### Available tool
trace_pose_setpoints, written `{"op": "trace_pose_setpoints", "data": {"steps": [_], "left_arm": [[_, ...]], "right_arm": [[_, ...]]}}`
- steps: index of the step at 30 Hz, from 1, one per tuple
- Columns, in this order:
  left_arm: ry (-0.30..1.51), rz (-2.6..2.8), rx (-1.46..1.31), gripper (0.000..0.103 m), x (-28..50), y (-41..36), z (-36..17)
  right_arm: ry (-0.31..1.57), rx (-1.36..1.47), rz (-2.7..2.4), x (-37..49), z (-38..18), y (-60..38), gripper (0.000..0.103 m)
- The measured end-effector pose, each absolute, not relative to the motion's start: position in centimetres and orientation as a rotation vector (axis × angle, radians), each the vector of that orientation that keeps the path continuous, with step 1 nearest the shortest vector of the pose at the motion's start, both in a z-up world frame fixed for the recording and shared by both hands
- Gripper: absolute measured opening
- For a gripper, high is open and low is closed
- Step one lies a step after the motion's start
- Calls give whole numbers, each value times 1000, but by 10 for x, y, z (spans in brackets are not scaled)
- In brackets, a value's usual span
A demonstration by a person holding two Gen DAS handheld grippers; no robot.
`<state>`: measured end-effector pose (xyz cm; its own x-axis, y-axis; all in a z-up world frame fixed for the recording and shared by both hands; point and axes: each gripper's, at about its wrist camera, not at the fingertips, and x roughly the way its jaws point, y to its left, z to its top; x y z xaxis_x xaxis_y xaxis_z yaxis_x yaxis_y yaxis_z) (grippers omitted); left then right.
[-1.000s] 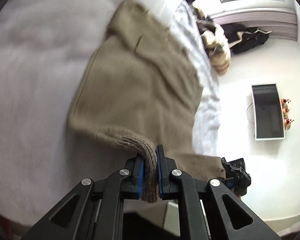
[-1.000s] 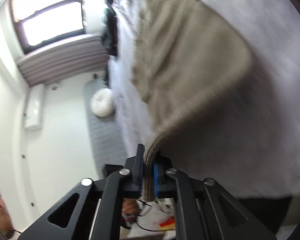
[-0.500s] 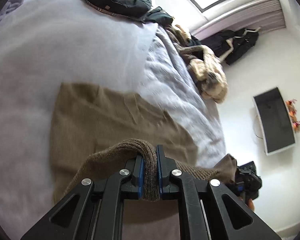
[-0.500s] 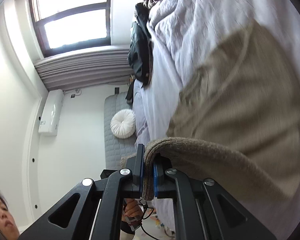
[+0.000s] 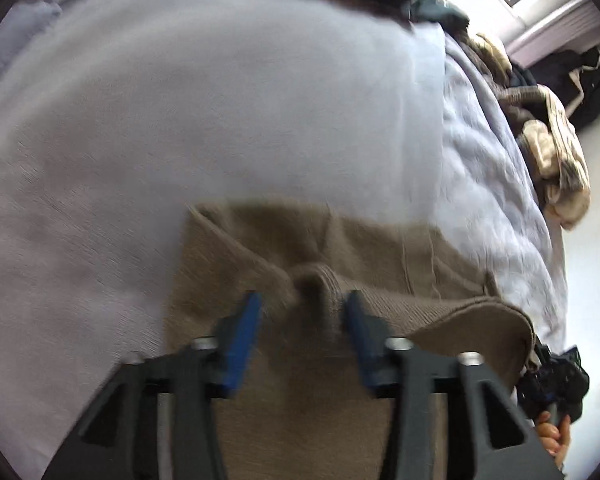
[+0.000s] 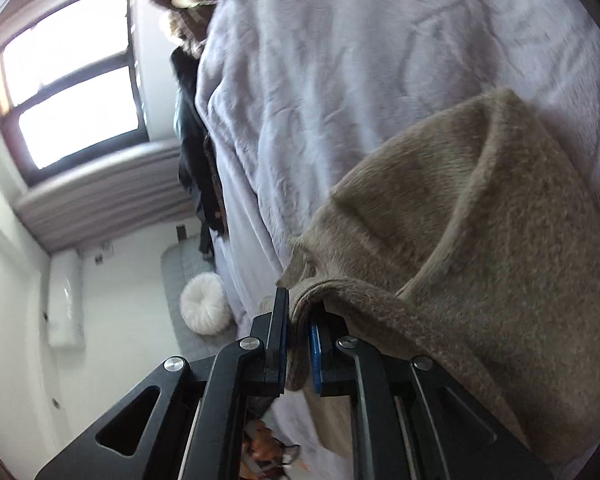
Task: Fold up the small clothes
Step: 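Lift the hem with both grippers and fold it up toward the collar, then release the hem with both grippers and lift them away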
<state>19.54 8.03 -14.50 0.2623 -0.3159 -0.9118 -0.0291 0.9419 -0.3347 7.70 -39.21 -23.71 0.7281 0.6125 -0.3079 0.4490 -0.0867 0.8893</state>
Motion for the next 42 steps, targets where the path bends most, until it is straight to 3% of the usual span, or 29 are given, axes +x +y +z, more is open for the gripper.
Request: {"op": "trace_pose_setpoints", "data": {"steps": [2,4,8,11,16,21,26,30,34,36,37,42], "left_arm": [[1223,-199,-302,51,194,89,-124],[1203,-223,-282,51,191,91,-110],[1223,-340,-191,51,181,73,-105],[1280,-404,-168,51,177,47,-125],[1383,-300,-164,51,176,16,-185],[1369,-283,-186,51,178,19,-191],[1354,-203,-122,51,174,40,-168],[1352,-161,-144,51,155,57,-152],[1365,-160,-187,51,125,75,-143],[1366,-148,-198,79,108,83,-140],[1353,-135,-201,102,98,86,-138],[1354,-136,-223,103,67,102,-137]], "right_arm": [[838,1721,171,77,-233,-398,19],[835,1662,168,80,-219,-403,37],[859,1488,165,89,-187,-404,38],[955,1311,197,106,-176,-390,30],[1143,1100,102,124,-201,-368,30],[1102,1094,-56,100,-213,-400,26],[1096,1130,-85,75,-207,-425,30],[1087,1148,-33,52,-194,-421,52],[1092,1196,32,26,-189,-396,53],[1100,1212,57,11,-187,-384,54],[1104,1217,69,1,-186,-378,54],[1125,1212,73,-37,-184,-344,66]]}}
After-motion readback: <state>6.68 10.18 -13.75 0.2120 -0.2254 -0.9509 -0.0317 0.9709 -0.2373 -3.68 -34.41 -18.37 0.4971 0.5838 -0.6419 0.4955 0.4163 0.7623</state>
